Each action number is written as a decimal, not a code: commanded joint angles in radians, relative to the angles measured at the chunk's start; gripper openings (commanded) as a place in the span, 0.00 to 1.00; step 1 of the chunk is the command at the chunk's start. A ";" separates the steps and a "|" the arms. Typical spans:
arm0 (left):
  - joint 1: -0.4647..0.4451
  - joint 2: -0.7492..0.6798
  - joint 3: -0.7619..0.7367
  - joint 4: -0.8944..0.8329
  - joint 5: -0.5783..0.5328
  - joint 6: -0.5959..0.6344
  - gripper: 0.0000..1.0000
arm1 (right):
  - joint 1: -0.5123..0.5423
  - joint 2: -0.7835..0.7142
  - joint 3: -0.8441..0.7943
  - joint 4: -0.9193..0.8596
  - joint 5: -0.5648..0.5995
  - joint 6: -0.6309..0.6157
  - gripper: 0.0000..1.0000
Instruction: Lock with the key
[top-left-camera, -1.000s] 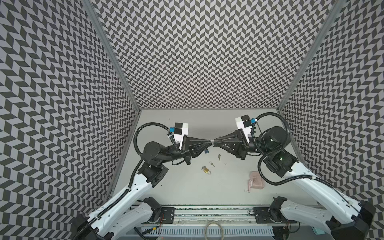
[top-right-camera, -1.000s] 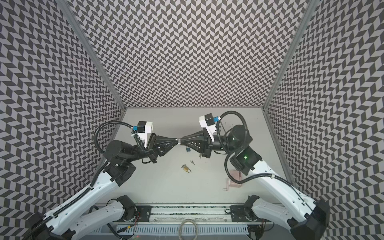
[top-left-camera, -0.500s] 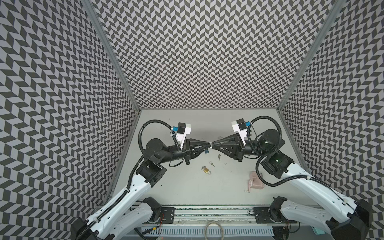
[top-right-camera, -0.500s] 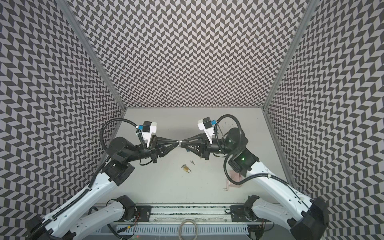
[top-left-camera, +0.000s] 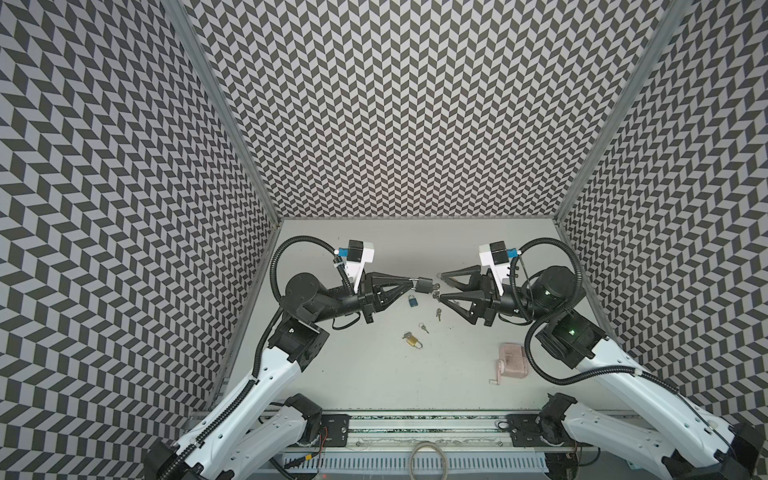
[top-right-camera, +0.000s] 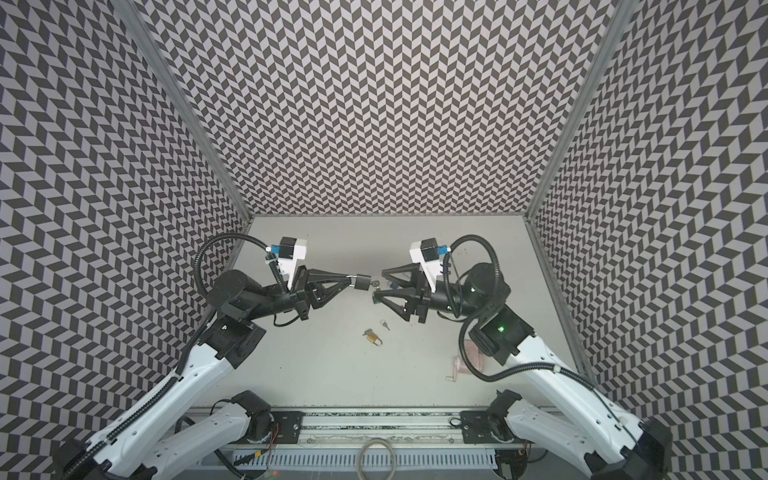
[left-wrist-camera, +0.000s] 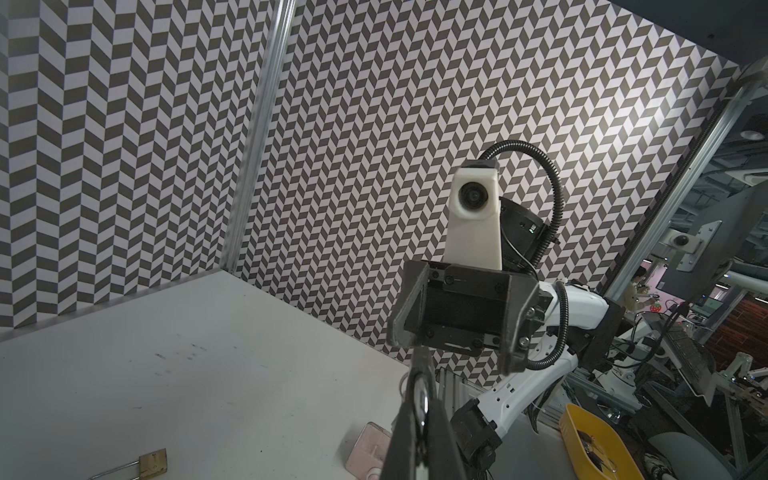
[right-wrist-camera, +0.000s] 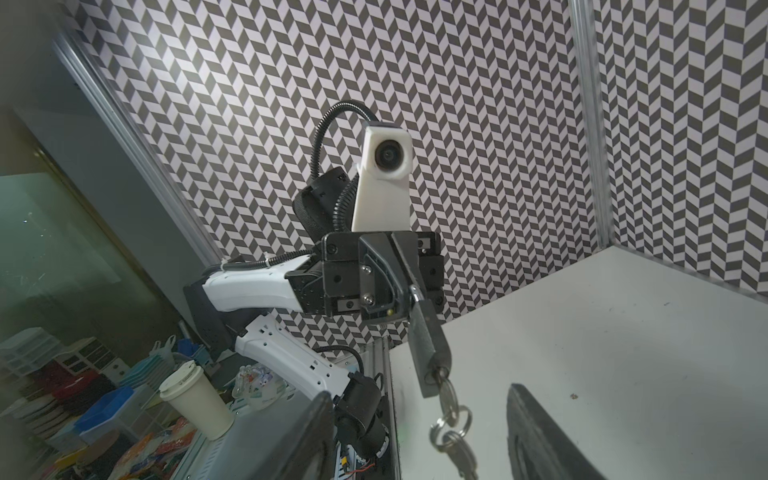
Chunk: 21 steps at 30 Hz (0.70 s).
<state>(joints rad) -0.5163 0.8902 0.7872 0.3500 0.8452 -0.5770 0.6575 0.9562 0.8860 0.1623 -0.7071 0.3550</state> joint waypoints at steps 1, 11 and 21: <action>0.005 -0.014 0.040 0.024 0.031 -0.007 0.00 | -0.006 0.025 0.041 -0.014 -0.012 -0.030 0.61; 0.005 -0.019 0.031 0.029 0.031 -0.014 0.00 | -0.006 0.077 0.058 0.026 -0.062 -0.003 0.40; 0.013 -0.025 0.021 0.030 0.017 -0.012 0.00 | -0.005 0.050 0.024 -0.018 -0.019 -0.027 0.10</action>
<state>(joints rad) -0.5137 0.8864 0.7872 0.3500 0.8585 -0.5812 0.6559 1.0271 0.9146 0.1341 -0.7490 0.3408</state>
